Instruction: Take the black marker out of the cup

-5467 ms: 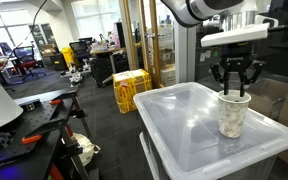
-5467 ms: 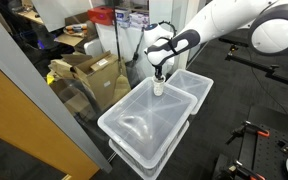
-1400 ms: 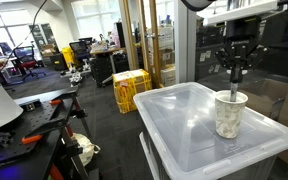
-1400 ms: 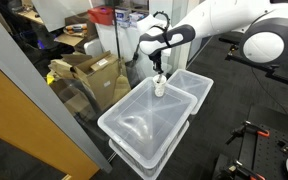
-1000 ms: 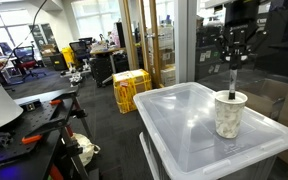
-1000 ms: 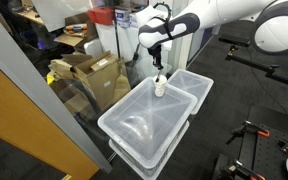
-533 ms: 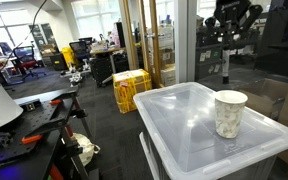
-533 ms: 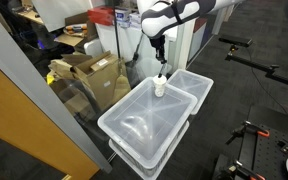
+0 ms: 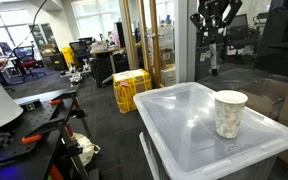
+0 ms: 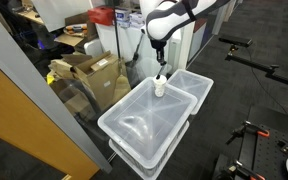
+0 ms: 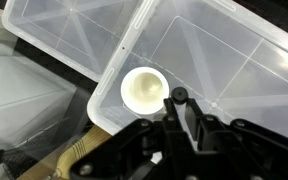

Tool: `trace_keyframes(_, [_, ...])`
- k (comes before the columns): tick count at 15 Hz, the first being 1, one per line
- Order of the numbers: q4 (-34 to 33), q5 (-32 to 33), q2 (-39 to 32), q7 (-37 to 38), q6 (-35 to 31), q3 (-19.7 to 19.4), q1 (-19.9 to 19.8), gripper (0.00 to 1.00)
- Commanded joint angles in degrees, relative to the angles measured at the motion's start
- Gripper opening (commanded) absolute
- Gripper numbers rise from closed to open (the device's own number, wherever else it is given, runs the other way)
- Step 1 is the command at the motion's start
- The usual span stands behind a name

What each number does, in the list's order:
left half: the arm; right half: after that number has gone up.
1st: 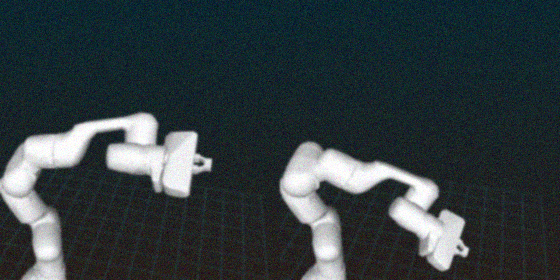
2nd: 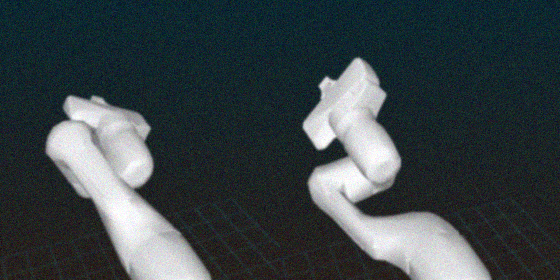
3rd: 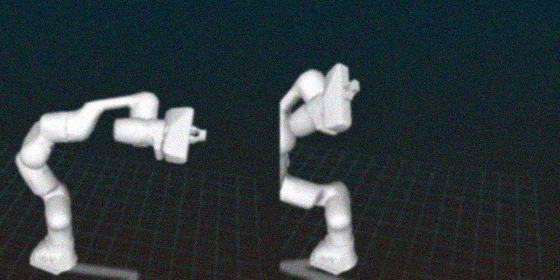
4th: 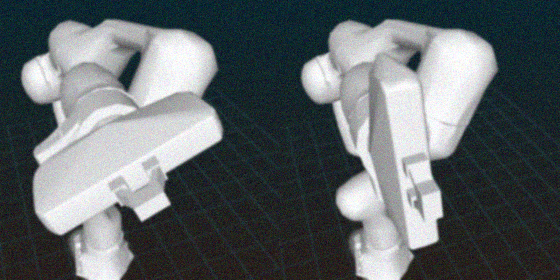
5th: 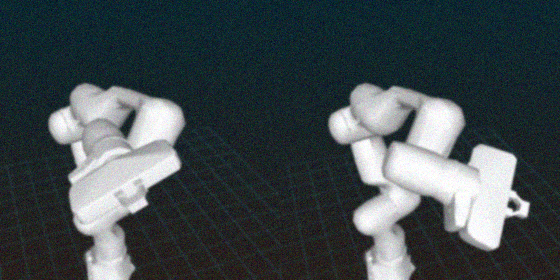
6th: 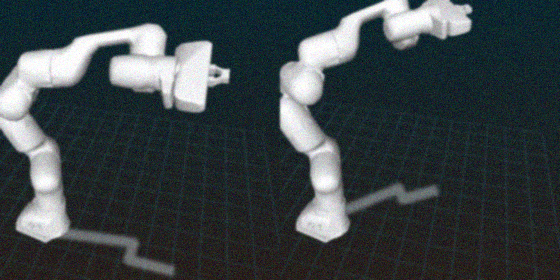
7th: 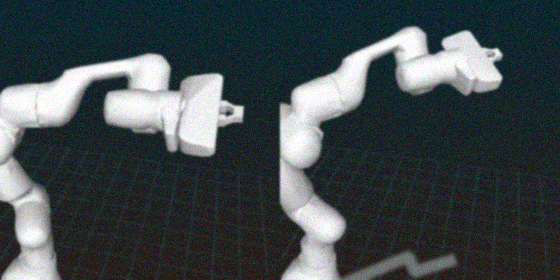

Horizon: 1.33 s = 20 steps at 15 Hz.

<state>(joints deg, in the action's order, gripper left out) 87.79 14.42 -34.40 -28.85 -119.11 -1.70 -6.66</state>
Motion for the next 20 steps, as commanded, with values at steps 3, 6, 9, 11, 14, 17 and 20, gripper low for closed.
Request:
trace_keyframes(3, [11.09,1.83,4.59,0.47,-9.86,1.0,1.15,0.04])
trace_keyframes(6, [14.03,1.78,4.83,-0.41,-13.44,1.91,1.53,0.04])
trace_keyframes(9, [15.9,1.27,4.46,-1.44,-16.11,3.07,1.74,0.04])
trace_keyframes(11, [16.89,0.94,4.29,-2.18,-17.33,4.04,1.83,0.04])
trace_keyframes(14, [17.84,0.46,3.69,-3.97,-19.12,5.66,1.73,0.04])
trace_keyframes(17, [17.75,-0.16,2.76,-6.17,-19.21,7.01,1.6,0.04])
trace_keyframes(20, [17.16,-0.88,1.58,-9.21,-19.02,8.12,1.43,0.04])
